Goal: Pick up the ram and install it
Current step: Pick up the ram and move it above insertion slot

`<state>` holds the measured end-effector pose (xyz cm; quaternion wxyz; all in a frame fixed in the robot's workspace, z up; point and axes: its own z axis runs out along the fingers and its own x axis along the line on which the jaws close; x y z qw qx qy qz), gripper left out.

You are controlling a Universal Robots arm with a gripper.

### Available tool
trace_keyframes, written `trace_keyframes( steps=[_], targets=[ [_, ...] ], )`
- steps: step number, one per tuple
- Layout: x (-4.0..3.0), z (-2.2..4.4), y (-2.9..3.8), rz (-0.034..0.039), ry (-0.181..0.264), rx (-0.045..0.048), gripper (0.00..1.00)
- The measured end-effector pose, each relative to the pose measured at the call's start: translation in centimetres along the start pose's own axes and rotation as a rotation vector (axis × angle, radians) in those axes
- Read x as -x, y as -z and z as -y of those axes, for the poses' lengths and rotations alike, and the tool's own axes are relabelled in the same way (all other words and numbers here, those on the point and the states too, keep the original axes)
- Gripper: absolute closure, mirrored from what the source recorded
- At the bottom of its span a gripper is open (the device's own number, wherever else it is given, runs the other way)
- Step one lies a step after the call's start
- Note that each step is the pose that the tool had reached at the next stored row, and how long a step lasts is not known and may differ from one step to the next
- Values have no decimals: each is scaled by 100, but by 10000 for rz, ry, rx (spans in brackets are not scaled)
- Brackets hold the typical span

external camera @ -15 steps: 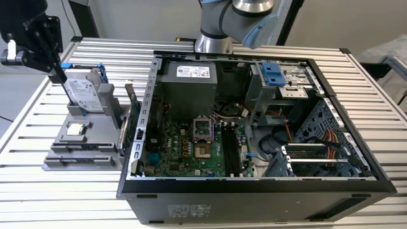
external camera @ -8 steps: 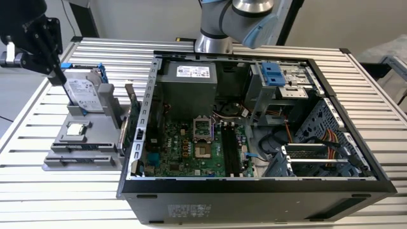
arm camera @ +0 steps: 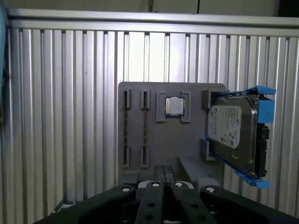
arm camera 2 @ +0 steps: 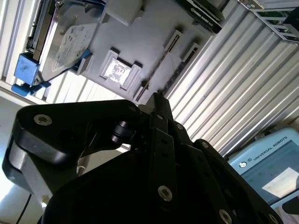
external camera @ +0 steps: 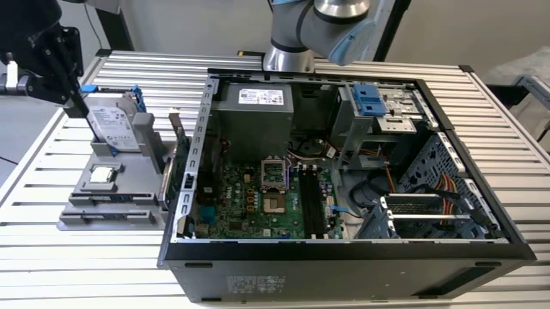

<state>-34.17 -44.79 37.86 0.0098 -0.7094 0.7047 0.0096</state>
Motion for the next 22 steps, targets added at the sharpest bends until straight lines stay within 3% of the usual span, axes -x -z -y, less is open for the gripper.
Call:
trace_keyframes(
  steps=[12, 22],
  targets=[
    [-33, -20, -6, 0, 61, 2, 100],
    [-120, -51, -19, 0, 352, 10, 100]
  ],
)
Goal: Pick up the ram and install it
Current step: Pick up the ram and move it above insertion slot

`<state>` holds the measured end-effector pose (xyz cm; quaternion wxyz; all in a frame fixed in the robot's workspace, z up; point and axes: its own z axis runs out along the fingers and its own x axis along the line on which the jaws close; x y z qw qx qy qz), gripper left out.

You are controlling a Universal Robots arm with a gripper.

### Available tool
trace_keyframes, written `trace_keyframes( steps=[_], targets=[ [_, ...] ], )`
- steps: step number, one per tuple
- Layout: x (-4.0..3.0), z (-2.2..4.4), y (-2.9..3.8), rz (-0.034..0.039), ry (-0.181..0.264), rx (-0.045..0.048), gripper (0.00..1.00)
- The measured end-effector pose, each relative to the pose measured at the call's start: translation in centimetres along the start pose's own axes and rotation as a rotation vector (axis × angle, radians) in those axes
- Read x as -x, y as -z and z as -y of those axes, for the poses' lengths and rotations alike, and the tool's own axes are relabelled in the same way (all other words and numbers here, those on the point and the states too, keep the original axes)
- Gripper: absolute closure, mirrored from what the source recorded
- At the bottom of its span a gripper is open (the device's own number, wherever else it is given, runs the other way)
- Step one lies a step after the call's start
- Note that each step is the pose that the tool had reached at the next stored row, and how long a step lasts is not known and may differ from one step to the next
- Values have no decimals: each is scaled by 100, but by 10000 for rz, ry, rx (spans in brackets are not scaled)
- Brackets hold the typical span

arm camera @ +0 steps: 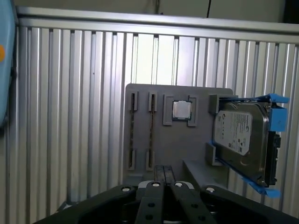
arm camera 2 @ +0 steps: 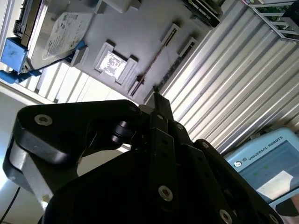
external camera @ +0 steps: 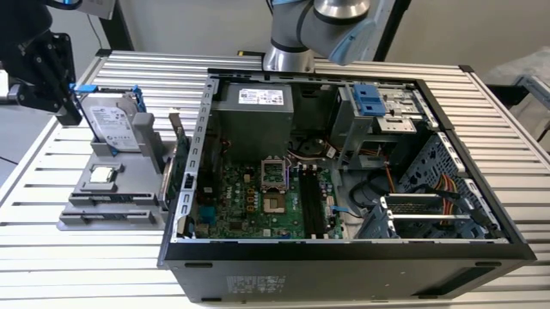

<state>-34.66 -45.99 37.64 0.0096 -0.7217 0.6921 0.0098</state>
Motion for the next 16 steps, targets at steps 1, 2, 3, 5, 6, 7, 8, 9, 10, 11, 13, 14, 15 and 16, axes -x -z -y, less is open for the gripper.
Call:
trace_keyframes(
  steps=[1, 2, 3, 5, 6, 7, 8, 9, 10, 11, 13, 14, 15, 16],
  targets=[
    [-8, -3, -1, 0, 24, 0, 100],
    [-15, -7, -3, 1, 49, 0, 100],
    [-19, -12, -5, 1, 79, 1, 100],
    [-27, -22, -9, 0, 159, 4, 100],
    [-30, -26, -11, 1, 199, 4, 100],
    [-35, -32, -13, 1, 241, 5, 100],
    [-41, -36, -14, 1, 268, 6, 100],
    [-49, -39, -16, 1, 295, 8, 100],
    [-57, -42, -17, 1, 318, 8, 100],
    [-67, -44, -17, 0, 332, 9, 100],
    [-93, -47, -19, 0, 337, 9, 100],
    [-109, -48, -19, 1, 337, 9, 100],
    [-123, -49, -20, 1, 337, 9, 100],
    [-138, -50, -20, 1, 337, 8, 100]
  ],
)
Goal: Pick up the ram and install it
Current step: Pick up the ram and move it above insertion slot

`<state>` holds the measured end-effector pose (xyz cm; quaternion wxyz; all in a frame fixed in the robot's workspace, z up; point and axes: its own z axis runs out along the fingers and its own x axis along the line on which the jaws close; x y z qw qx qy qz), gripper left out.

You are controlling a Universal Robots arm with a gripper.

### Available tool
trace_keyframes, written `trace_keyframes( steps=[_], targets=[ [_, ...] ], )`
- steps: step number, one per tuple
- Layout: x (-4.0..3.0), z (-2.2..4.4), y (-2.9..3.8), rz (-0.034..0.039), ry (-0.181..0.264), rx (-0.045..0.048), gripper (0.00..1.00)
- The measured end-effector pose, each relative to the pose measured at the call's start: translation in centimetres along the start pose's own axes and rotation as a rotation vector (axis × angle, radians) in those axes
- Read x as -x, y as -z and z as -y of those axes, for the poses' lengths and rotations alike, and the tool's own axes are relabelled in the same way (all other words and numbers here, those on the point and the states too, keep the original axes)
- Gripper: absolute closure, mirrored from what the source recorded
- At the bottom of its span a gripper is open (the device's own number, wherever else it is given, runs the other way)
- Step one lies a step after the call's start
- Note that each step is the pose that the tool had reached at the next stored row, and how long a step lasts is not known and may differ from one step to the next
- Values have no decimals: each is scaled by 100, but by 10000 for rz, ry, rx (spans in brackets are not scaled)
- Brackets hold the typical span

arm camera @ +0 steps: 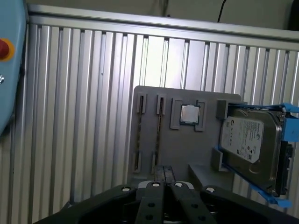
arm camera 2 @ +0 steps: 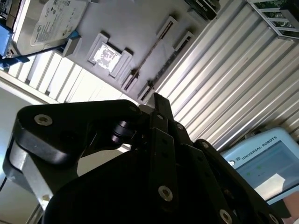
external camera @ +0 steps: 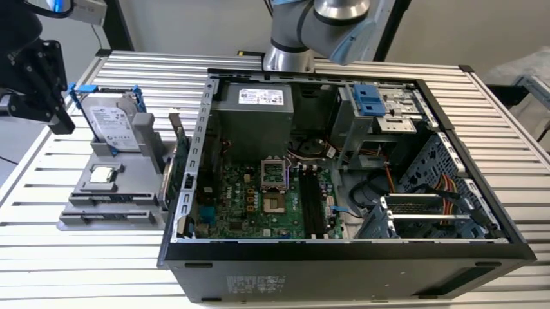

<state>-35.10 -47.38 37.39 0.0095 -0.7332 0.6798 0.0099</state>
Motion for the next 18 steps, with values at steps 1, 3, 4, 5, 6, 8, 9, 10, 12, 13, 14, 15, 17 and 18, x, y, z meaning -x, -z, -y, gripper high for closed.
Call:
trace_keyframes(
  steps=[1, 3, 4, 5, 6, 8, 9, 10, 12, 13, 14, 15, 17, 18],
  targets=[
    [-13, -1, -1, 0, -1, 0, 100],
    [-38, -4, -2, 0, 0, 0, 100],
    [-50, -5, -3, 1, 0, 0, 100],
    [-63, -7, -3, 0, 0, 0, 100],
    [-75, -8, -4, 0, 0, 0, 100],
    [-92, -10, -5, 0, 0, 1, 100],
    [-96, -12, -6, 0, -1, 0, 100],
    [-99, -12, -7, 0, -2, 0, 100],
    [-103, -12, -8, 0, -1, 0, 100],
    [-104, -13, -13, 0, 0, 1, 100],
    [-103, -12, -14, 0, 0, 0, 100],
    [-104, -12, -14, 0, 0, 0, 100],
    [-104, -12, -15, 0, 0, 0, 100],
    [-104, -13, -15, 0, 0, 0, 100]
  ],
)
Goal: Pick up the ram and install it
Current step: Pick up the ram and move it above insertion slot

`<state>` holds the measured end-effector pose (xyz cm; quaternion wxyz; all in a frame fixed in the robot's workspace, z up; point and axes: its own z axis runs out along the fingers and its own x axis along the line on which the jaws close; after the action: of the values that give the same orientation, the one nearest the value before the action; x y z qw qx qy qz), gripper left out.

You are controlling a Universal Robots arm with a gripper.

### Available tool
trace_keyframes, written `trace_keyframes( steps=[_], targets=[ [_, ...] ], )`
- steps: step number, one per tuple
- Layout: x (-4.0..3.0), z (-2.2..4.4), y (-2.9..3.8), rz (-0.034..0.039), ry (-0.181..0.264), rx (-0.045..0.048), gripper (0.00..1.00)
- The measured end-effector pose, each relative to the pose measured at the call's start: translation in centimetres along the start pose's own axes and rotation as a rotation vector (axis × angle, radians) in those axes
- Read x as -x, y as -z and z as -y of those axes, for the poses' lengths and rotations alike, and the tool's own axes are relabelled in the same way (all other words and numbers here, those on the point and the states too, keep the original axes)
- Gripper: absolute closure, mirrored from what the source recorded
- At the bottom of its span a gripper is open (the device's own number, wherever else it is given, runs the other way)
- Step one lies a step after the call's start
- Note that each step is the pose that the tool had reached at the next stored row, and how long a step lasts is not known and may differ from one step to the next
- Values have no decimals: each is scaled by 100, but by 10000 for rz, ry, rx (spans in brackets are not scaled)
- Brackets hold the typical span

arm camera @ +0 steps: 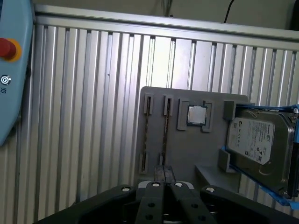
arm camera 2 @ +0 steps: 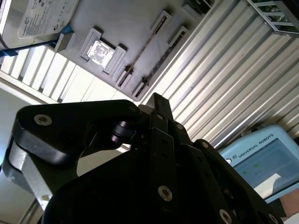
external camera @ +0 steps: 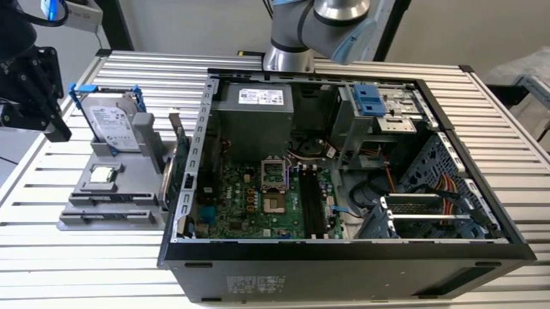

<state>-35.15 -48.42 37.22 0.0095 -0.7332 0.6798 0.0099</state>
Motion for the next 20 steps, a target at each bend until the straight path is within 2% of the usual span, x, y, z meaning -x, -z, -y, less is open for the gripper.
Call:
trace_keyframes(
  steps=[7, 8, 20],
  targets=[
    [0, 0, -2, 1, 0, -2, 100],
    [0, 0, -2, 1, 0, -1, 0],
    [0, 0, -14, 0, 0, 0, 0]
  ],
)
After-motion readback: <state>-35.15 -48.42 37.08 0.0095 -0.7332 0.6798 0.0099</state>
